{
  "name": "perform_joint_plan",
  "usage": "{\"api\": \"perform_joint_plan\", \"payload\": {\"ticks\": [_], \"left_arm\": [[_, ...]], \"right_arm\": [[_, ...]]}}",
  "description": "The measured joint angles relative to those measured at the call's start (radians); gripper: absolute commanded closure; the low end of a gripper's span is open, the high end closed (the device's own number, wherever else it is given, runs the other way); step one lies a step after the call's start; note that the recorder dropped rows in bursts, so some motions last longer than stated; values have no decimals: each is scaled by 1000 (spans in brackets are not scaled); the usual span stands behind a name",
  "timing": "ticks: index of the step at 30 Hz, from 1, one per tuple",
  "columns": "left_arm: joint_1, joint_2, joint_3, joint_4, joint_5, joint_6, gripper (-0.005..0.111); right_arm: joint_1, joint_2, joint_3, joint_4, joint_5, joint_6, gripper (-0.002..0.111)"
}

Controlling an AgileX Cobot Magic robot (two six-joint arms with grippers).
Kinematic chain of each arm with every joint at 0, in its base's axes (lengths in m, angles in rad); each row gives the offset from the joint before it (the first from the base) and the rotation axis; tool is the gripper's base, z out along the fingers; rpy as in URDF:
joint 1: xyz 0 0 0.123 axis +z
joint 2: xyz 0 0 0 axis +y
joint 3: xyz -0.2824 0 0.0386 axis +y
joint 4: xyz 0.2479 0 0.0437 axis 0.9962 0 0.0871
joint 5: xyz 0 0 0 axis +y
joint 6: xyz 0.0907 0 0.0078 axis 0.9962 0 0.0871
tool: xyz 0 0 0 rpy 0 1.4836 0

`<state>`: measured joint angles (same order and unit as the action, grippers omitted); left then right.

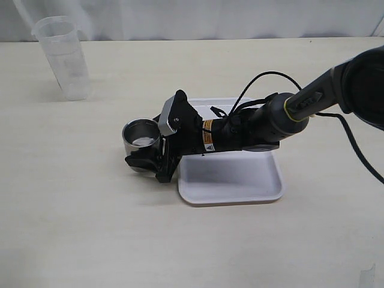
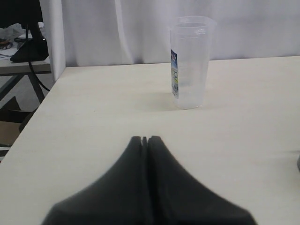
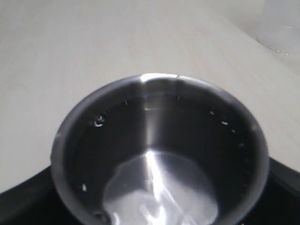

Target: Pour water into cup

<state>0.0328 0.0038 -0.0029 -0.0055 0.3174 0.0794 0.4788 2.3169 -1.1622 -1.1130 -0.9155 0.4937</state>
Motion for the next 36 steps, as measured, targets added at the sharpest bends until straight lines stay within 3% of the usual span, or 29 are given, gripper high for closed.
{"api": "perform_joint_plan", "payload": {"ticks": [16, 26, 36], "left_arm": [[0, 0, 0, 0, 2, 0, 107], [0, 0, 0, 0, 2, 0, 107], [0, 0, 0, 0, 2, 0, 107]], "right_arm": [[0, 0, 0, 0, 0, 0, 104], [0, -2, 0, 2, -2, 110, 104], [0, -2, 0, 0, -2, 48, 104]]}}
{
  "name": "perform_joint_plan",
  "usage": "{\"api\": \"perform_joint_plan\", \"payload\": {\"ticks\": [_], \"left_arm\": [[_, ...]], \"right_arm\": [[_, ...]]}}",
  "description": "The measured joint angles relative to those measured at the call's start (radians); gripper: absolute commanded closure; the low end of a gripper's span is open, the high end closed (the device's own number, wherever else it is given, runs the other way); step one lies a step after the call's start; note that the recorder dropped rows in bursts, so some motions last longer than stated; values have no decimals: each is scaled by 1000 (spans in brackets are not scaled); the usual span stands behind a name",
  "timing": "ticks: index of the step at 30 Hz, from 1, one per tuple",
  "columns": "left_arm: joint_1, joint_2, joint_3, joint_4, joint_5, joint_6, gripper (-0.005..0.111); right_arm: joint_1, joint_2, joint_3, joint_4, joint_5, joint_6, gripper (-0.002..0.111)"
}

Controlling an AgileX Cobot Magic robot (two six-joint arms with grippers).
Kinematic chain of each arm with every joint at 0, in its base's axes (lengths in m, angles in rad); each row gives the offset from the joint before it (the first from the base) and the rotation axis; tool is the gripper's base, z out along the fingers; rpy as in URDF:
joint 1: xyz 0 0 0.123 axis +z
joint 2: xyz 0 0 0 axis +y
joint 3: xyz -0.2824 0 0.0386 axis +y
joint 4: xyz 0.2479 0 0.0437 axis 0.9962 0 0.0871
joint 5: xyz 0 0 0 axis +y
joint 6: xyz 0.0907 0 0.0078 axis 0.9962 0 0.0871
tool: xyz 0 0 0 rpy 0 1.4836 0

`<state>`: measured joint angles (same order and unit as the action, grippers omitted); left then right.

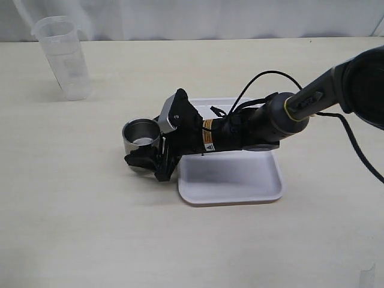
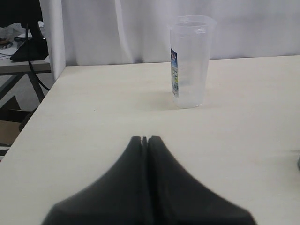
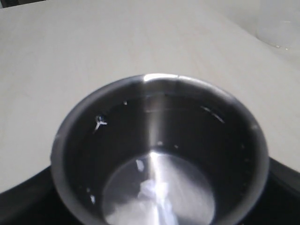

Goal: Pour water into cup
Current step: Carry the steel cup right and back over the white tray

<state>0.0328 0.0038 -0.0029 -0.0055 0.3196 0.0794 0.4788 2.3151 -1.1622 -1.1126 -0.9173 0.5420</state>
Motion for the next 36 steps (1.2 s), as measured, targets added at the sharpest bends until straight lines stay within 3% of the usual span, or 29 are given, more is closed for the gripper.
{"api": "perform_joint_plan", "payload": {"ticks": [19, 36], "left_arm": [[0, 0, 0, 0, 0, 0, 107], [0, 0, 0, 0, 0, 0, 107]], "right_arm": [[-2, -79, 0, -10, 65, -24, 104], [-131, -79, 0, -12, 65, -26, 104]]}}
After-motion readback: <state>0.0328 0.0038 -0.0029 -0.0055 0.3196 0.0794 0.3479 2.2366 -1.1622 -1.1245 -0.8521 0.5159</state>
